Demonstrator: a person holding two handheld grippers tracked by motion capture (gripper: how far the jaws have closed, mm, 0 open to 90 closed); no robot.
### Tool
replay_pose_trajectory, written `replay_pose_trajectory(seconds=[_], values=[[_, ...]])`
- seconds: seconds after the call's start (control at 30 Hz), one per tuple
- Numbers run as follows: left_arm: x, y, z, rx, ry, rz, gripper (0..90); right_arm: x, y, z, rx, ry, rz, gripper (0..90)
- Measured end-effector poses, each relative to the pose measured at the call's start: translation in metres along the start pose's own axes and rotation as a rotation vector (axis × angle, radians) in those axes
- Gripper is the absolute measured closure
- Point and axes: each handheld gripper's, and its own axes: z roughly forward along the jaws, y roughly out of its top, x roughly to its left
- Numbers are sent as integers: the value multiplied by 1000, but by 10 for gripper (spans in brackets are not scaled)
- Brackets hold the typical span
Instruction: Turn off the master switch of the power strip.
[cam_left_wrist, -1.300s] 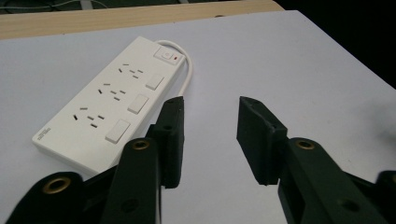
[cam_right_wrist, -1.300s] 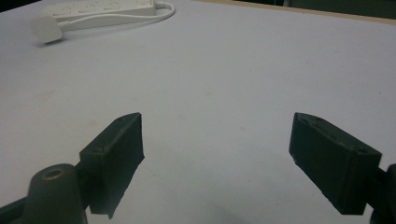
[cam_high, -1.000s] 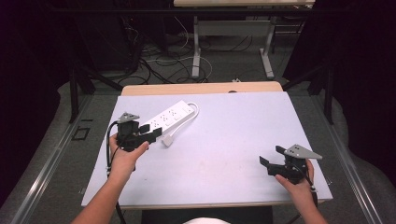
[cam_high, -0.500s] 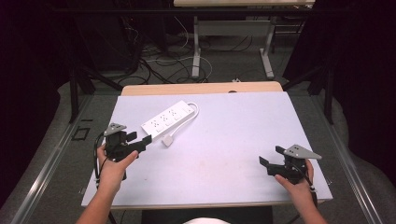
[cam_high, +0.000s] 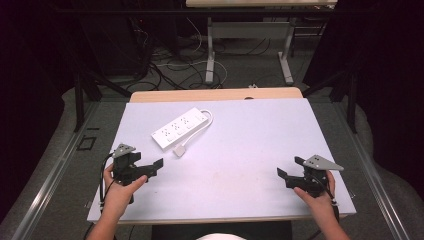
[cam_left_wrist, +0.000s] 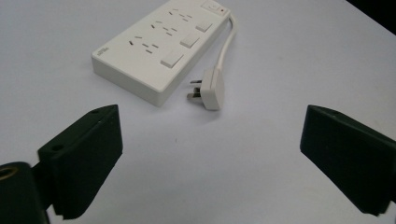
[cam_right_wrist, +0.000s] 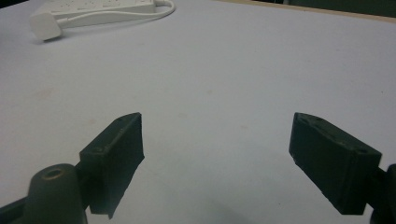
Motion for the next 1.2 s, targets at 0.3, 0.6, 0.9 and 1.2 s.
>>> replay_pose_trajectory(seconds=[0.3, 0.6, 0.9, 1.2], values=[[12, -12, 0, -25, 8, -86, 4, -1, -1, 0, 4, 5, -3, 173], [35, -24, -5, -16, 54, -119, 4, -1, -1, 1, 5, -7, -7, 173], [43, -32, -3, -8, 80, -126, 5, -2, -1, 1, 8, 2, -6, 173], [43, -33, 0, -12, 69, -126, 9, -3, -1, -1, 35, -2, -1, 173]])
